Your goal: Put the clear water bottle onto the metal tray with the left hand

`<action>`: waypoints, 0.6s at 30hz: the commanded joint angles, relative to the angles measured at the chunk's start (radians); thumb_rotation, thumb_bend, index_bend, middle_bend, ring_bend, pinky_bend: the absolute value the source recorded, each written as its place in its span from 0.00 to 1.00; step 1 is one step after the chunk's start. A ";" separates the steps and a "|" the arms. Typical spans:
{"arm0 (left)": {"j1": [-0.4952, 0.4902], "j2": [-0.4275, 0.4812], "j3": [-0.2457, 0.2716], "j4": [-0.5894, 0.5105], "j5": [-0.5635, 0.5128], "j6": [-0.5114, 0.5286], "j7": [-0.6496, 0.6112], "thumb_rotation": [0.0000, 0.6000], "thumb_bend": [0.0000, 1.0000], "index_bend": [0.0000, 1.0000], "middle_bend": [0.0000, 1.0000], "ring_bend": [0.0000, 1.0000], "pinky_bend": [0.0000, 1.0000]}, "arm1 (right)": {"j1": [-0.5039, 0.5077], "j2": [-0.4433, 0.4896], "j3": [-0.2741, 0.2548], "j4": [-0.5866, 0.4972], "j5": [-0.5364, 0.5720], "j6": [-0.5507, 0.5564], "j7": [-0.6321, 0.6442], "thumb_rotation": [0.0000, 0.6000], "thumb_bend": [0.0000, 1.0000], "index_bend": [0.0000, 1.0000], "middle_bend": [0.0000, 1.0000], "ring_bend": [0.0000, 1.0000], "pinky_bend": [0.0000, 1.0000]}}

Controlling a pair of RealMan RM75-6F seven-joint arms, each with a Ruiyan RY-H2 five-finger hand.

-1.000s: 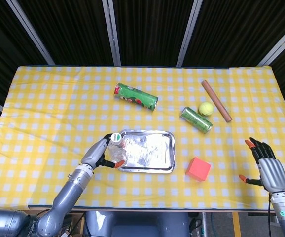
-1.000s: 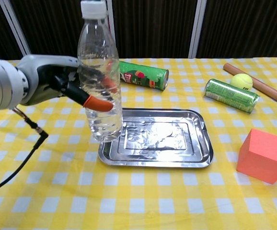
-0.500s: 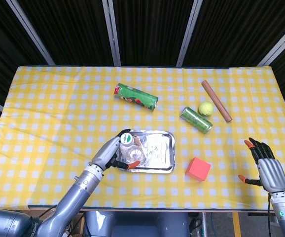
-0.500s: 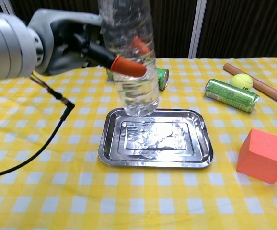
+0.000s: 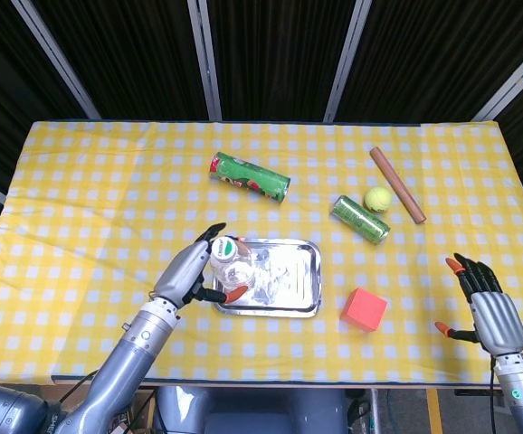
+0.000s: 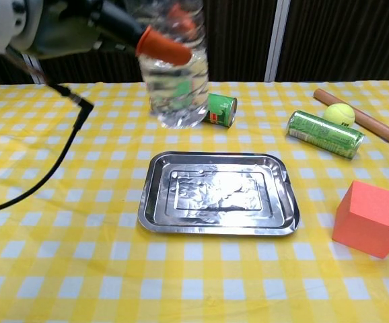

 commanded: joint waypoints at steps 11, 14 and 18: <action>0.117 0.040 0.130 0.173 0.140 -0.202 -0.210 1.00 0.42 0.52 0.48 0.04 0.06 | 0.006 -0.011 0.002 0.011 0.012 -0.018 -0.007 1.00 0.05 0.05 0.00 0.00 0.00; 0.112 -0.024 0.141 0.210 0.187 -0.173 -0.207 1.00 0.42 0.52 0.48 0.04 0.06 | 0.007 -0.010 0.001 0.010 0.011 -0.018 -0.005 1.00 0.05 0.05 0.00 0.00 0.00; 0.081 -0.133 0.131 0.244 0.211 -0.135 -0.186 1.00 0.42 0.52 0.49 0.04 0.06 | 0.007 -0.010 0.000 0.009 0.008 -0.015 -0.011 1.00 0.05 0.05 0.00 0.00 0.00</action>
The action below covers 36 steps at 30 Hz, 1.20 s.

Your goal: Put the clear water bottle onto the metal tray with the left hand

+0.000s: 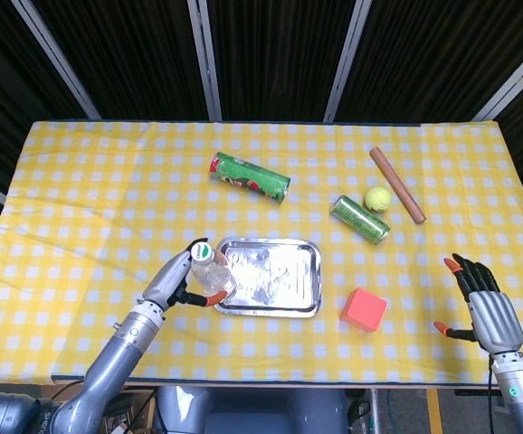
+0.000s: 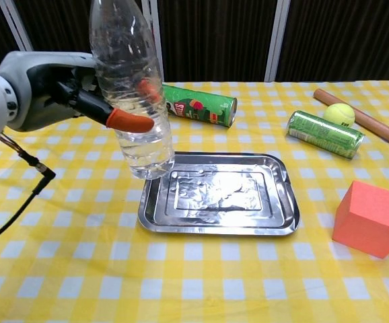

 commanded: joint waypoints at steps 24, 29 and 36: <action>-0.110 -0.272 -0.071 0.027 -0.055 0.162 0.184 1.00 0.44 0.52 0.49 0.04 0.06 | -0.001 0.000 -0.008 0.005 -0.009 0.002 0.000 1.00 0.05 0.05 0.00 0.00 0.00; 0.064 0.011 0.007 -0.116 0.054 0.201 0.107 1.00 0.43 0.52 0.49 0.04 0.06 | -0.003 0.000 -0.006 0.001 -0.004 0.003 -0.005 1.00 0.05 0.05 0.00 0.00 0.00; 0.263 0.311 0.114 -0.086 0.238 0.105 -0.159 1.00 0.43 0.52 0.49 0.04 0.06 | 0.000 -0.004 -0.009 -0.007 -0.005 -0.002 -0.019 1.00 0.05 0.05 0.00 0.00 0.00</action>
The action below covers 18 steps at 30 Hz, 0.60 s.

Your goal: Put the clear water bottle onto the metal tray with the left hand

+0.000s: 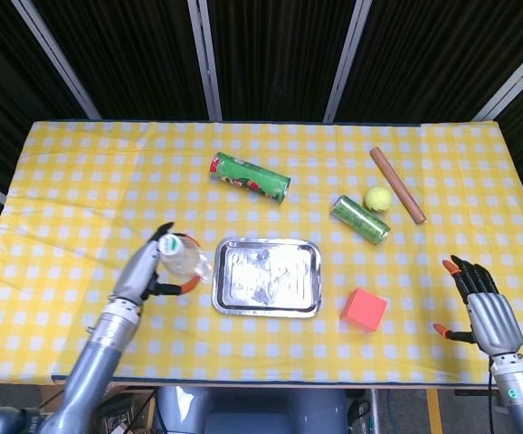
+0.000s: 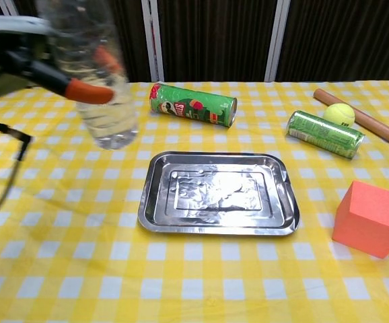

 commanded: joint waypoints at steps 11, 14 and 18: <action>0.070 0.057 0.049 0.131 0.142 -0.200 -0.252 1.00 0.43 0.52 0.49 0.03 0.06 | 0.001 -0.002 0.003 0.008 0.011 -0.007 0.003 1.00 0.05 0.05 0.00 0.00 0.00; 0.005 -0.047 0.013 0.155 0.073 -0.183 -0.168 1.00 0.43 0.52 0.49 0.04 0.06 | 0.000 0.001 0.005 0.010 0.011 -0.005 0.012 1.00 0.05 0.05 0.00 0.00 0.00; -0.089 -0.200 -0.039 0.208 -0.036 -0.123 -0.033 1.00 0.43 0.53 0.49 0.04 0.06 | 0.000 0.002 0.005 0.014 0.010 -0.005 0.023 1.00 0.05 0.05 0.00 0.00 0.00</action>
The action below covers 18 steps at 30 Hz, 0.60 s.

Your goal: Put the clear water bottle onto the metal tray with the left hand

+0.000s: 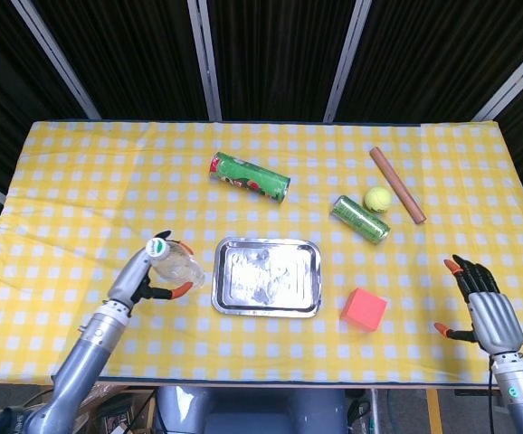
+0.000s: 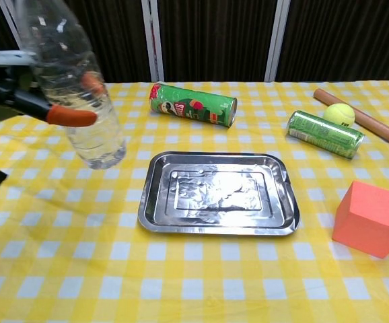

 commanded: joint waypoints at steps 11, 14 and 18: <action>-0.288 -0.495 -0.170 0.313 -0.211 0.156 0.289 1.00 0.44 0.54 0.50 0.04 0.06 | 0.005 -0.003 0.000 0.014 0.005 -0.014 0.015 1.00 0.05 0.05 0.00 0.00 0.00; -0.304 -0.559 -0.181 0.373 -0.216 0.156 0.278 1.00 0.44 0.54 0.50 0.04 0.06 | 0.005 -0.002 0.000 0.014 0.006 -0.015 0.017 1.00 0.05 0.05 0.00 0.00 0.00; -0.309 -0.610 -0.166 0.438 -0.209 0.138 0.272 1.00 0.44 0.54 0.50 0.04 0.06 | 0.003 0.001 0.001 0.015 0.004 -0.010 0.025 1.00 0.05 0.05 0.00 0.00 0.00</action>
